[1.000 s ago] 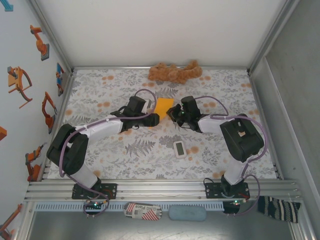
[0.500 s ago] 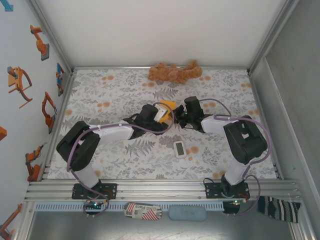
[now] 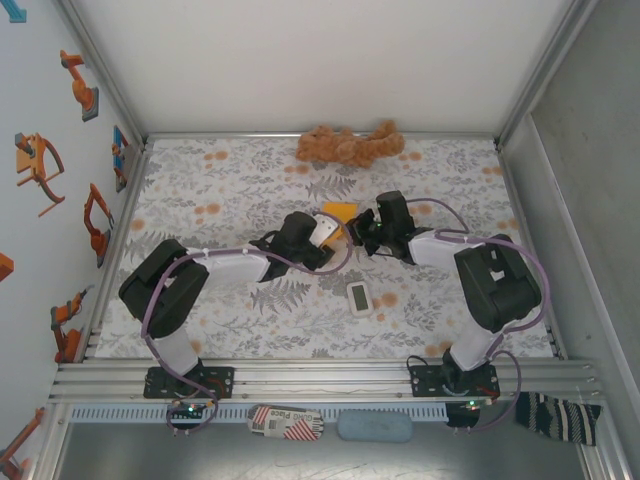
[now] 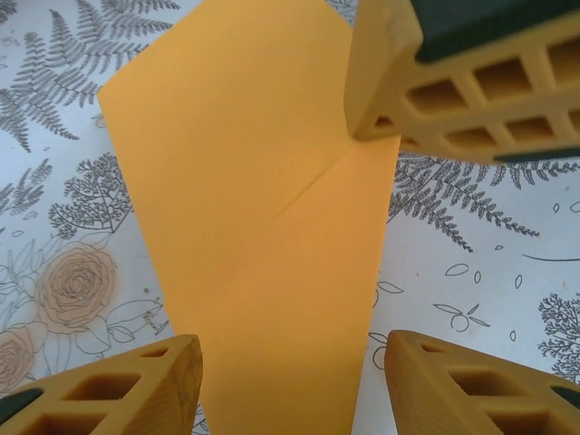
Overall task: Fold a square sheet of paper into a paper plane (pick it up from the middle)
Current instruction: Fold the wing for the fifth time at the center of the table.
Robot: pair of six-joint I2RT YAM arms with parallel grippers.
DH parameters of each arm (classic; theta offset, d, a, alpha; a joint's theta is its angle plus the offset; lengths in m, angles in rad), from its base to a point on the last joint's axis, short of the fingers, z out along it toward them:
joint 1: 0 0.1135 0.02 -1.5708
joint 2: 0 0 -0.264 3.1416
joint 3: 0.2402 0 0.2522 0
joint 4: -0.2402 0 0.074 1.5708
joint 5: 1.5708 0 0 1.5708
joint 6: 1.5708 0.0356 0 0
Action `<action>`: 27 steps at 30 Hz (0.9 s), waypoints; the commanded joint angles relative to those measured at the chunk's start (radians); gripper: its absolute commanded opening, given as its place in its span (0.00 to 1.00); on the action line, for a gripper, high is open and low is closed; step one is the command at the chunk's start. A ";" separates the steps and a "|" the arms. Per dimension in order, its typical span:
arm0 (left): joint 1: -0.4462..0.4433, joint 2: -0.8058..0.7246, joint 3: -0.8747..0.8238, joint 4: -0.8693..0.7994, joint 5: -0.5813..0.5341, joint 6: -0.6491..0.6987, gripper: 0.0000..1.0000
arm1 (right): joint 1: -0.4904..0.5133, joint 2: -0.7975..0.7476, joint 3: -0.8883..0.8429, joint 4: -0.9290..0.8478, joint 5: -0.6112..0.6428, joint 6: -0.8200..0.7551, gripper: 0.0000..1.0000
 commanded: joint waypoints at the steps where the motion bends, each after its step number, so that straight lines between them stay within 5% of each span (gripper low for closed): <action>1: -0.007 0.030 0.013 -0.019 0.045 0.025 0.56 | -0.008 -0.022 -0.005 -0.023 -0.025 0.012 0.00; 27: -0.007 0.094 0.052 -0.032 0.062 0.021 0.39 | -0.008 0.026 0.011 -0.029 -0.088 0.017 0.00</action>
